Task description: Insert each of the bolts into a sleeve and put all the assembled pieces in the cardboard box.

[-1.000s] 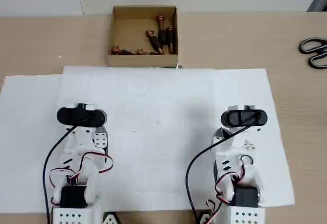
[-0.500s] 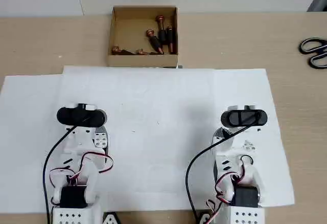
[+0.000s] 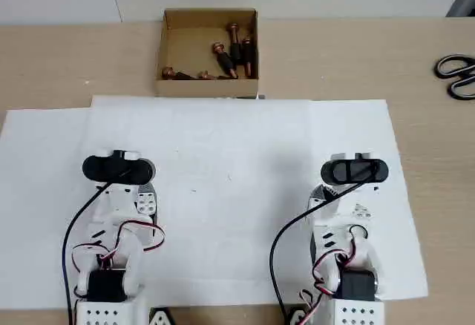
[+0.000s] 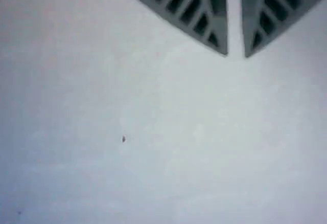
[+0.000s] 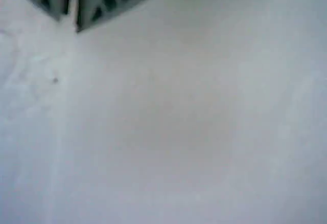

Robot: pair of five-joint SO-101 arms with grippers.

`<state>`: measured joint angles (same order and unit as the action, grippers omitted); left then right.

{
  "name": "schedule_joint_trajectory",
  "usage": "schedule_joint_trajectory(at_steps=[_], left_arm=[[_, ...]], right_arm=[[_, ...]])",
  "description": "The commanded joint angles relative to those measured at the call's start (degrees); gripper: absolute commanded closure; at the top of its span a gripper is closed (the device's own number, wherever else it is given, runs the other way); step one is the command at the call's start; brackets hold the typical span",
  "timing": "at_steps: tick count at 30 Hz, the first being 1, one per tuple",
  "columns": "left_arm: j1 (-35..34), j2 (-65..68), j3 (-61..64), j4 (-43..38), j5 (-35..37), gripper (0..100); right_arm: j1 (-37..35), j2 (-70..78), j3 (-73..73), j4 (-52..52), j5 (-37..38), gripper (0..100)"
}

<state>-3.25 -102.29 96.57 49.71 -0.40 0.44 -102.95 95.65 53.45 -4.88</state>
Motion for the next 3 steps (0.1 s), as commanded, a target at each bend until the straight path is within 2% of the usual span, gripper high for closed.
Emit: schedule_joint_trajectory(at_steps=[1,3], left_arm=[[-0.4,-0.4,-0.2,-0.3,0.2,99],[-0.4,-0.4,-0.2,-0.3,0.2,99]], right_arm=[[0.6,-1.0,0.7,0.2,-0.4,99.5],[0.6,-1.0,0.7,0.2,-0.4,99.5]])
